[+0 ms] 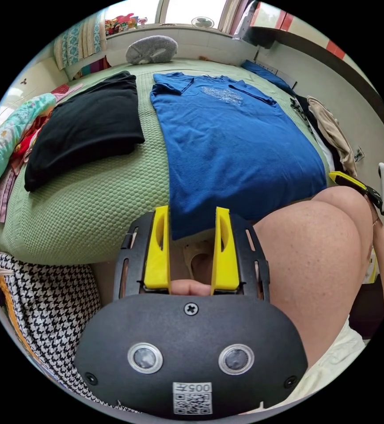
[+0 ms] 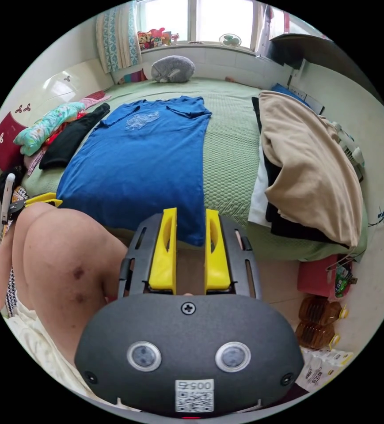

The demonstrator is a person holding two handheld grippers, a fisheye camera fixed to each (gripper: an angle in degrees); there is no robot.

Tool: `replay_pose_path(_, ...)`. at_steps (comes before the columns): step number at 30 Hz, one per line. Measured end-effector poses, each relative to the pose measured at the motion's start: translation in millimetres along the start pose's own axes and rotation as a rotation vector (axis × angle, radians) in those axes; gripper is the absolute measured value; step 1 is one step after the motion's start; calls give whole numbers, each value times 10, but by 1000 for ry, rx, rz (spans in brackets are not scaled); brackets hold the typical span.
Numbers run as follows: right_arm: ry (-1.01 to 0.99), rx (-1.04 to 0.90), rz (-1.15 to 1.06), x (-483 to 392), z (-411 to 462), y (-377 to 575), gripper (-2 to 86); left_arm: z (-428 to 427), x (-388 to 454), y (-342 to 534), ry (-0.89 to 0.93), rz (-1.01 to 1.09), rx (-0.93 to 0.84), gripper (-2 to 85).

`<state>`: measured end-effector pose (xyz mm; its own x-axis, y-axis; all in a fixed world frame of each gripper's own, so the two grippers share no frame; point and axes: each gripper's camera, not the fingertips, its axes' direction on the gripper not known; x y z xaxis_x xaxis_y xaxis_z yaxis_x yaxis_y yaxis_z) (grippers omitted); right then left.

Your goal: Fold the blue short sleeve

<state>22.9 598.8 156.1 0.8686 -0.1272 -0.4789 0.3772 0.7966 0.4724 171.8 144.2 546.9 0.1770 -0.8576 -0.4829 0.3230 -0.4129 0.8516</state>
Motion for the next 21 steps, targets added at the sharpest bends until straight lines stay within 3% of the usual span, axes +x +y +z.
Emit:
replay_pose_path(14, 8, -106, 4, 24, 206, 371, 78, -208, -113, 492, -31, -48, 16, 166)
replay_pose_path(21, -8, -112, 32, 44, 82, 513, -1, -277, -115, 622, -24, -70, 27, 161)
